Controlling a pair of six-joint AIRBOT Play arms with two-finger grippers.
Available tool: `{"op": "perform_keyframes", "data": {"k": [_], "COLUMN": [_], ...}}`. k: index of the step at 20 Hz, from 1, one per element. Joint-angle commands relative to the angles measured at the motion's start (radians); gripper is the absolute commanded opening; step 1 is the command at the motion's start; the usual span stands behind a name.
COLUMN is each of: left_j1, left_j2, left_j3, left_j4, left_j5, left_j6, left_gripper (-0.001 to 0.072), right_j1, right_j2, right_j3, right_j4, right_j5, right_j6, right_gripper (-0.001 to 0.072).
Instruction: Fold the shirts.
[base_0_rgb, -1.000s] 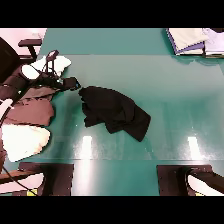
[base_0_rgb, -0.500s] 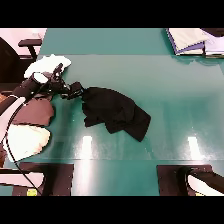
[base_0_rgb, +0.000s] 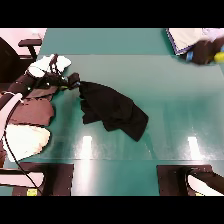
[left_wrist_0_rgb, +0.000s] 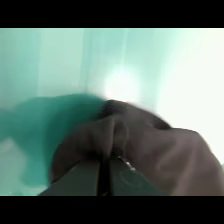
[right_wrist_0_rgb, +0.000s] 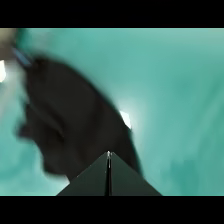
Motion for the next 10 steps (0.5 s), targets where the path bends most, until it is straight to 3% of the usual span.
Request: {"op": "perform_keyframes", "data": {"k": [1, 2, 3, 4, 5, 8, 10], "left_j1": [0.008, 0.008, 0.008, 0.008, 0.008, 0.008, 0.008], "left_j2": [0.06, 0.071, 0.076, 0.077, 0.075, 0.073, 0.073], "left_j3": [0.081, 0.09, 0.096, 0.096, 0.095, 0.095, 0.095], "left_j4": [0.092, 0.11, 0.127, 0.133, 0.141, 0.15, 0.15], "left_j5": [-0.018, -0.025, -0.035, -0.045, -0.055, -0.06, -0.06], "left_j6": [0.037, 0.05, 0.05, 0.05, 0.05, 0.048, 0.048], "left_gripper": [0.0025, 0.0025, 0.0025, 0.0025, 0.0025, 0.0025, 0.0025], "right_j1": [-0.031, -0.059, -0.092, -0.12, -0.138, -0.093, -0.013], "right_j2": [0.031, 0.033, 0.026, 0.006, -0.024, -0.142, -0.224], "right_j3": [-0.301, -0.399, -0.5, -0.592, -0.664, -0.81, -0.829], "right_j4": [-0.172, -0.152, -0.104, -0.031, 0.049, 0.285, 0.37], "right_j5": [0.008, -0.02, -0.052, -0.081, -0.105, -0.239, -0.328], "right_j6": [0.064, 0.073, 0.073, 0.072, 0.066, -0.034, -0.056], "right_gripper": [0.0016, 0.0018, 0.0118, 0.0433, 0.053, 0.0446, 0.0435]}}
